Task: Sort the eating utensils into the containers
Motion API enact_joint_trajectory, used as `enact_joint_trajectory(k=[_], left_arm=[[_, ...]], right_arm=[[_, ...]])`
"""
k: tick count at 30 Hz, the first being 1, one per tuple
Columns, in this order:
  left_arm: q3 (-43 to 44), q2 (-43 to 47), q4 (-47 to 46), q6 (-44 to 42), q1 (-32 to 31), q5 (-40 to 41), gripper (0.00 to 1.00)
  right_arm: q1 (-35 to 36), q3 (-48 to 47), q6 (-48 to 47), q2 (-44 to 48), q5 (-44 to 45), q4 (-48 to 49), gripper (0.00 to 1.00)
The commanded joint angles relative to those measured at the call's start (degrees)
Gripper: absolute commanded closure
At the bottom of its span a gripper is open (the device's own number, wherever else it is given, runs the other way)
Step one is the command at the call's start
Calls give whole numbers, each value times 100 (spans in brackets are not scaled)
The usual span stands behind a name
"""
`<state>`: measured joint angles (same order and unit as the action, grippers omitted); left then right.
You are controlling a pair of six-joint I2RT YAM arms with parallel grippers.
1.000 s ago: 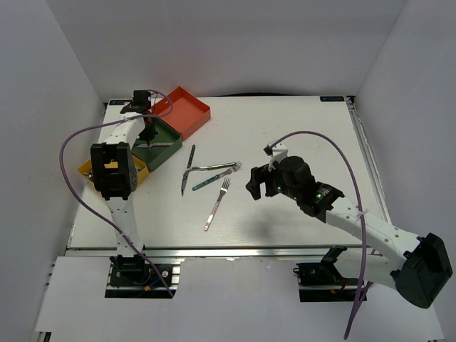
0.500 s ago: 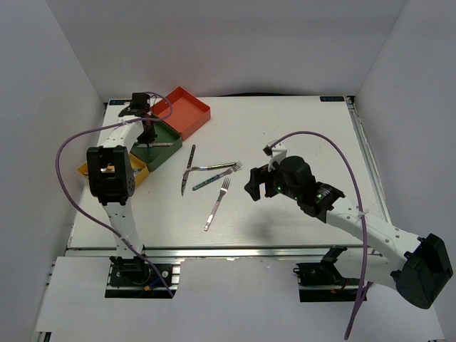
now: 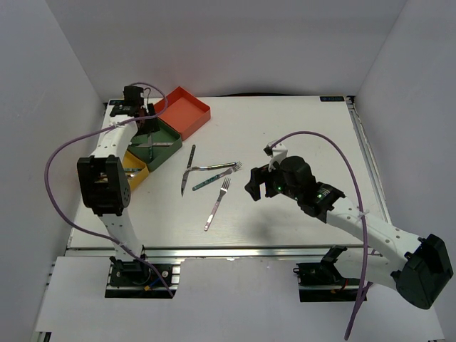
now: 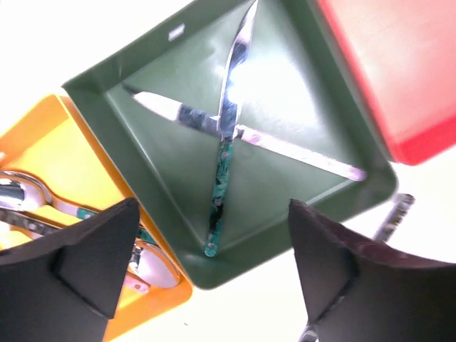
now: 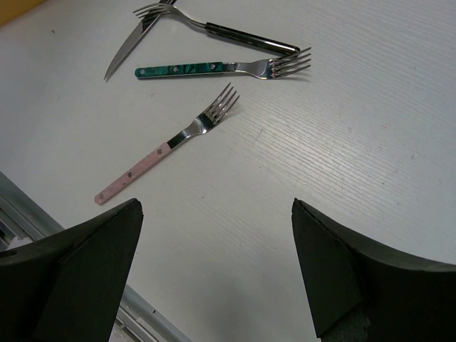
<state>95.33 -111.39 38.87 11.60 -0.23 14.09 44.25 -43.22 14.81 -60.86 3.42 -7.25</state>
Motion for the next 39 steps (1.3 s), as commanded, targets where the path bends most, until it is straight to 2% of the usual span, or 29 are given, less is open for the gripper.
enact_joint_trajectory(k=[1,3,4,8,13,20,22,25,31,37,38,39], left_arm=[[-93,715,-187,106,-82,-300,2],[11,689,-56,97,-458,-485,2],[125,576,75,-16,-808,-434,2],[197,155,138,-79,-1443,-143,2],[337,-470,59,158,-1471,-564,14],[451,-1059,-231,299,-1489,-750,17],[495,-1287,-240,326,-1489,-715,19],[566,-1525,-205,352,-1489,-714,27],[320,-1570,-205,405,-1524,-609,44],[-189,-1254,-415,510,-1629,-636,51],[-251,-1227,-424,528,-1638,-653,59],[-330,-1149,-485,571,-1656,-670,62]], right_arm=[[-30,-160,57,13,159,21,11],[-30,-90,205,65,194,109,11],[-39,-55,503,92,298,135,11],[-30,-125,558,39,265,-66,11],[-30,-3,620,153,-112,-163,11],[-30,226,532,505,-228,-225,11],[-39,270,523,584,-263,-207,11],[-30,367,523,619,-289,-163,11],[-30,402,488,602,-289,-120,11],[-30,402,549,567,-289,-75,11],[-30,402,576,567,-289,-75,11],[-30,402,585,584,-281,-75,11]])
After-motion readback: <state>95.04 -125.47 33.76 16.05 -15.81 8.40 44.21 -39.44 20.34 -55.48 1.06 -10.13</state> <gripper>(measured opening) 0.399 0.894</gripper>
